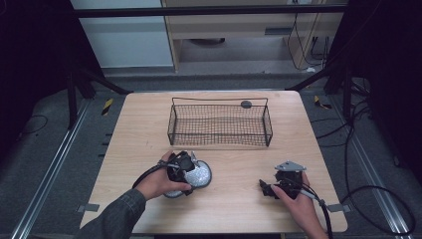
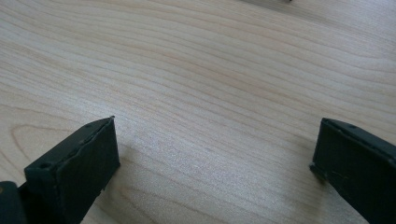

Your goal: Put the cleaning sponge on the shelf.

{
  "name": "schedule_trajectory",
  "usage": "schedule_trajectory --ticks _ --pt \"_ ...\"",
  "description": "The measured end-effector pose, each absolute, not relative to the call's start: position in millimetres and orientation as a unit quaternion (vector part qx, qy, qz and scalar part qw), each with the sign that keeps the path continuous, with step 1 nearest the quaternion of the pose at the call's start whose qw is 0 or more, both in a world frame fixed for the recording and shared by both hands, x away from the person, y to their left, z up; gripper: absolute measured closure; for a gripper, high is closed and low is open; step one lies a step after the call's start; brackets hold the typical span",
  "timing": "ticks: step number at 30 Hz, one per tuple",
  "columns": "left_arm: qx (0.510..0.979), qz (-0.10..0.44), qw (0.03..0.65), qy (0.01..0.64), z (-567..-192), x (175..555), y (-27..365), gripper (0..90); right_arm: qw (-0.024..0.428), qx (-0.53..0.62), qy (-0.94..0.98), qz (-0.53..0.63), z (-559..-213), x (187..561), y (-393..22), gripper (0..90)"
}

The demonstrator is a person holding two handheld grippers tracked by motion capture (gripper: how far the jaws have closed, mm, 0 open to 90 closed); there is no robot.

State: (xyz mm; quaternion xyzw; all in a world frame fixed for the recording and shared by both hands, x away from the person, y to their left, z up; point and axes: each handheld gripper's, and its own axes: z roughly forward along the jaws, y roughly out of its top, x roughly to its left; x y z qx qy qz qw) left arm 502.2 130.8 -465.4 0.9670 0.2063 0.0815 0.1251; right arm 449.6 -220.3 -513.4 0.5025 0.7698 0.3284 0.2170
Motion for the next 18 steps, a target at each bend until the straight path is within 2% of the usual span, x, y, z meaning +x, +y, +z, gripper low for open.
schedule_trajectory --ticks 18 --pt "0.967 0.063 0.124 0.215 -478 513 131 1.7 0.215 0.501 0.772 0.328 -513 449 -220 0.6"
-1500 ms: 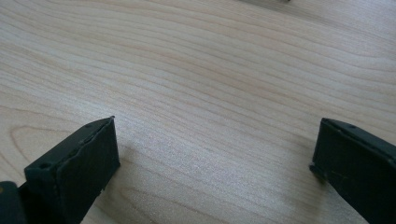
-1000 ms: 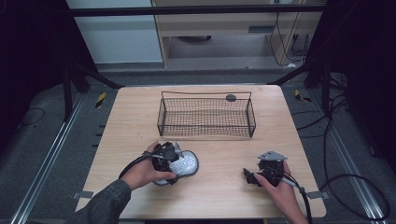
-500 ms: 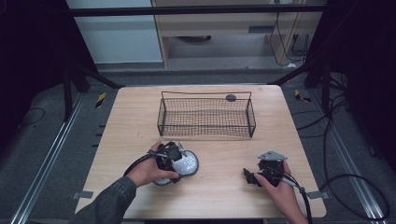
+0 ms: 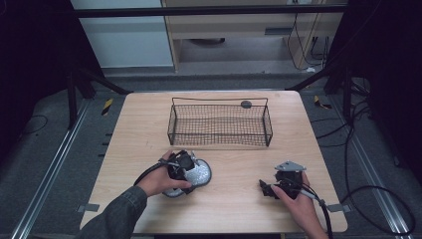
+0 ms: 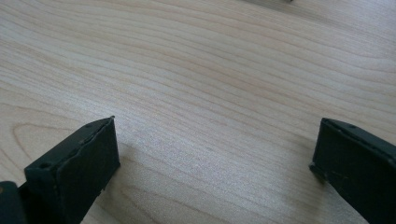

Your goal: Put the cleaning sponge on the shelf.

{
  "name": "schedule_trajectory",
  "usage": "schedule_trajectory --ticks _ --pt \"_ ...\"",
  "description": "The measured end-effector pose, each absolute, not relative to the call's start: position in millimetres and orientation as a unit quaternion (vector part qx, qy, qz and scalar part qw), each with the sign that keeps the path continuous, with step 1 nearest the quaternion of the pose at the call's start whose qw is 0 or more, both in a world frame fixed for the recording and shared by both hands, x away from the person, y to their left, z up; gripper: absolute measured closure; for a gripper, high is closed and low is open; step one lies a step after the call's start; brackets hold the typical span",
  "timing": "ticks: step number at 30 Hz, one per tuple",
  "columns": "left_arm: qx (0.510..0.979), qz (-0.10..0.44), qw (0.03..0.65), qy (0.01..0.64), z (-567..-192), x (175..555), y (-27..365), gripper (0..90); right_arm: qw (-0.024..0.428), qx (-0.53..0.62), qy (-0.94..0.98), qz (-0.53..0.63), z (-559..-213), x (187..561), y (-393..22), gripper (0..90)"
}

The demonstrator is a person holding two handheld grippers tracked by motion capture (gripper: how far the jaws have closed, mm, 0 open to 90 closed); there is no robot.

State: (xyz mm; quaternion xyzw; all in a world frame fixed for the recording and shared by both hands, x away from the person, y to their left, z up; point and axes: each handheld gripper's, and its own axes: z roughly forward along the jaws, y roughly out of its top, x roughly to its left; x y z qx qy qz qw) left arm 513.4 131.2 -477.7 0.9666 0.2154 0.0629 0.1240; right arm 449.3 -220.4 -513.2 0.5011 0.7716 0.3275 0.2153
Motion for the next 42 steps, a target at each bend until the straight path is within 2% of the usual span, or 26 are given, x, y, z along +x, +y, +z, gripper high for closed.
schedule_trajectory --ticks 9,17,42 --pt "0.962 0.037 0.137 0.235 -482 521 132 0.0 0.216 0.499 0.773 0.327 -513 449 -220 0.6" --pt "0.962 0.042 0.139 0.231 -479 520 132 2.7 0.218 0.497 0.774 0.327 -513 449 -220 0.6" --pt "0.959 0.143 0.161 0.183 -432 501 121 3.2 0.217 0.499 0.773 0.327 -513 449 -220 0.6"
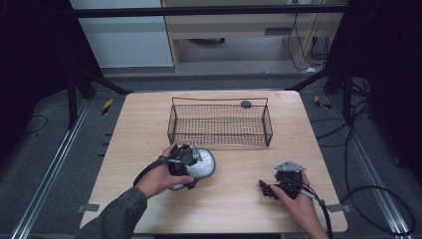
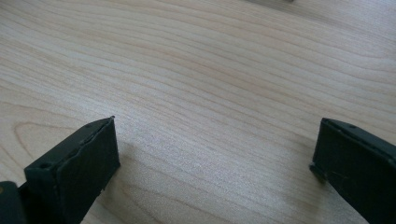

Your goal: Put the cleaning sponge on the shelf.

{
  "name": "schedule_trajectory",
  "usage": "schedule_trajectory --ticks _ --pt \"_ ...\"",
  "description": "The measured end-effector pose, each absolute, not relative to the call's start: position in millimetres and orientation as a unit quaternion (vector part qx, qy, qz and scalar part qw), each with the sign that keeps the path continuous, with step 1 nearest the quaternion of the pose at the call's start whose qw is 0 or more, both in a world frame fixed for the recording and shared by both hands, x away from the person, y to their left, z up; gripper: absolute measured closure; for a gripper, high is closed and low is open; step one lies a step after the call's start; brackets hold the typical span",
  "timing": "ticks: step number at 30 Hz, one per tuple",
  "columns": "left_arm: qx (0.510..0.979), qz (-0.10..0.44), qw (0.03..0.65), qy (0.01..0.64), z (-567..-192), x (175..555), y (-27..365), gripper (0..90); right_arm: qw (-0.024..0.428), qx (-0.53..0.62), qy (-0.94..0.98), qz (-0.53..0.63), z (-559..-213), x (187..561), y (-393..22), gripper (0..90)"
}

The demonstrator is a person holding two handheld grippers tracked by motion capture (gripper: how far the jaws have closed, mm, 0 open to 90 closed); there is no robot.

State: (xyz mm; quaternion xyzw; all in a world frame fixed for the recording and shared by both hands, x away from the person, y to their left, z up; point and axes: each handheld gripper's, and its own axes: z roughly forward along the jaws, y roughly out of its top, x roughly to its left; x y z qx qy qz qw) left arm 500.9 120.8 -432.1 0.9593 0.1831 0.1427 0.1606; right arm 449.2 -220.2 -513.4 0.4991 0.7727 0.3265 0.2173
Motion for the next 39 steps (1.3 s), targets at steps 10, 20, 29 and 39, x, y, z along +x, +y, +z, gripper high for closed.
schedule_trajectory --ticks 10,20,29,39 --pt "0.956 0.159 0.165 0.183 -420 500 121 3.2 0.217 0.499 0.773 0.327 -513 449 -220 0.6" --pt "0.951 0.179 0.172 0.187 -404 504 125 3.2 0.218 0.499 0.773 0.327 -513 449 -220 0.6" --pt "0.948 0.188 0.174 0.19 -394 508 127 3.3 0.217 0.499 0.773 0.327 -513 449 -220 0.6" --pt "0.945 0.203 0.177 0.186 -380 511 127 3.3 0.217 0.499 0.773 0.327 -513 449 -220 0.5"
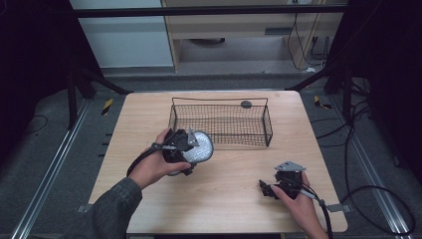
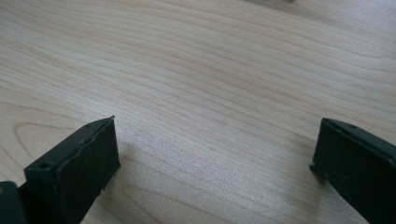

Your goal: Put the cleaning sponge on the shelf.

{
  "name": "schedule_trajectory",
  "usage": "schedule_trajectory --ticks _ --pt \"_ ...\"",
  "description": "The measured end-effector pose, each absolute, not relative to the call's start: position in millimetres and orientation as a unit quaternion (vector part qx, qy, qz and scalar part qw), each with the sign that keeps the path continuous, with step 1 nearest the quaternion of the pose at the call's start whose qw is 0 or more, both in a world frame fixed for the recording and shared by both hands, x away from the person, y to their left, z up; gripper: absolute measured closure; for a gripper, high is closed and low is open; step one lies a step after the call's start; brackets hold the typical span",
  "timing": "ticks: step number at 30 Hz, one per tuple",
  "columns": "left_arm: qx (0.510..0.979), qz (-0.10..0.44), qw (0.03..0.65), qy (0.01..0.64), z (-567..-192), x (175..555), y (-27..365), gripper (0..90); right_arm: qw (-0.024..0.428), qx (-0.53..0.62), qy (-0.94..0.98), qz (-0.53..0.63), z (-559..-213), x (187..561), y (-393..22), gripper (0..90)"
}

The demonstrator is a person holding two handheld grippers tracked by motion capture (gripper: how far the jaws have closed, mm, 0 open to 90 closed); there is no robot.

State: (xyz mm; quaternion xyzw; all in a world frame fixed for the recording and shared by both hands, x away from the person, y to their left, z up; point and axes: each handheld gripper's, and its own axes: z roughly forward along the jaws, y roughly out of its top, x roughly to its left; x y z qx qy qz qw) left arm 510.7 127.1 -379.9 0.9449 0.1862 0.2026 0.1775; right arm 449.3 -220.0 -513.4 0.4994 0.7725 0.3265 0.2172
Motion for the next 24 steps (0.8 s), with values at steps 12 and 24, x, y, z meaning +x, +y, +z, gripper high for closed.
schedule_trajectory --ticks 12,24 --pt "0.941 0.215 0.183 0.189 -367 516 128 3.3 0.217 0.499 0.773 0.326 -513 449 -220 0.5" --pt "0.936 0.243 0.179 0.183 -343 530 125 3.3 0.217 0.5 0.773 0.326 -513 449 -220 0.5"
